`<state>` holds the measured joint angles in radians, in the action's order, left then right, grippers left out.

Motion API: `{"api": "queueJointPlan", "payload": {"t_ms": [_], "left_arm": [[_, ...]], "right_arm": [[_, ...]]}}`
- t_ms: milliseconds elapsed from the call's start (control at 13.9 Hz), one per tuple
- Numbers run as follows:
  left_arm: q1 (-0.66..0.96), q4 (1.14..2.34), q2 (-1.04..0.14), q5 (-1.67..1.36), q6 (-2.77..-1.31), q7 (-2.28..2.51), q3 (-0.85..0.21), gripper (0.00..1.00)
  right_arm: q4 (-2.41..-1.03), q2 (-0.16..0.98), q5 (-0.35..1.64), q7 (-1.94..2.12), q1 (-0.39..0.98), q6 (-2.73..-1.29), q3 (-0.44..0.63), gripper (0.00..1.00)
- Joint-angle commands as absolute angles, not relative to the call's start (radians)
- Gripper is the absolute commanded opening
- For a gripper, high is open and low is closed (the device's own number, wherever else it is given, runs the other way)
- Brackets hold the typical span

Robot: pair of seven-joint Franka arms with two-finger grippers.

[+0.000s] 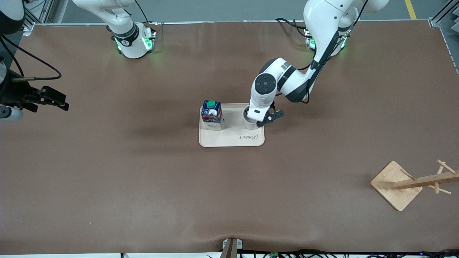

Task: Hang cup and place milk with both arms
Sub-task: 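Lower the left gripper and grasp the white mug by its rim, then carry the mug toward the wooden stand while the right gripper grasps the milk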

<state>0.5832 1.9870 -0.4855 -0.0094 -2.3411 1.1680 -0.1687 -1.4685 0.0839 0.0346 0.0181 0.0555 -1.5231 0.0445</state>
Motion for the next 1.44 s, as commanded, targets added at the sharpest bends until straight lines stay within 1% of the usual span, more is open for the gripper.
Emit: {"api": "queueJointPlan", "payload": {"t_ms": [0,144,287,359,431,574,718,861,1005,1148,1364], "left_arm": [[0.58,1.974,-0.474,0.003,-2.332,1.177,-0.169,0.0],[0.577,1.971,-0.465,0.003,-2.321,1.177,-0.169,0.0],[0.575,1.941,-0.457,0.006,-2.272,1.177,-0.167,0.0],[0.572,1.919,-0.445,0.006,-2.234,1.174,-0.166,0.0],[0.572,1.908,-0.428,0.008,-2.203,1.167,-0.163,0.0],[0.56,1.881,-0.402,0.008,-2.168,1.16,-0.156,0.0],[0.528,1.859,-0.373,0.008,-2.131,1.096,-0.156,0.0],[0.476,1.797,-0.357,0.008,-2.044,1.014,-0.156,0.0],[0.421,1.708,-0.354,0.008,-1.924,0.901,-0.156,0.0],[0.365,1.628,-0.354,0.009,-1.835,0.783,-0.156,0.0],[0.273,1.522,-0.351,0.011,-1.722,0.629,-0.153,0.0]], "right_arm": [[-1.471,0.071,0.032,0.02,0.051,-1.5,0.043,1.0],[-1.467,0.074,0.041,0.023,0.049,-1.5,0.043,1.0],[-1.468,0.075,0.043,0.022,0.048,-1.499,0.043,1.0],[-1.477,0.096,0.043,0.02,0.049,-1.5,0.043,1.0],[-1.483,0.144,0.046,0.018,0.061,-1.496,0.043,1.0],[-1.48,0.152,0.08,0.02,0.077,-1.483,0.04,1.0],[-1.517,0.15,0.141,0.017,0.097,-1.479,0.038,1.0],[-1.549,0.149,0.19,0.002,0.123,-1.488,0.04,1.0],[-1.56,0.149,0.227,-0.056,0.175,-1.497,0.04,1.0],[-1.589,0.15,0.245,-0.205,0.245,-1.567,0.04,1.0],[-1.644,0.153,0.247,-0.244,0.348,-1.632,0.04,1.0]]}}
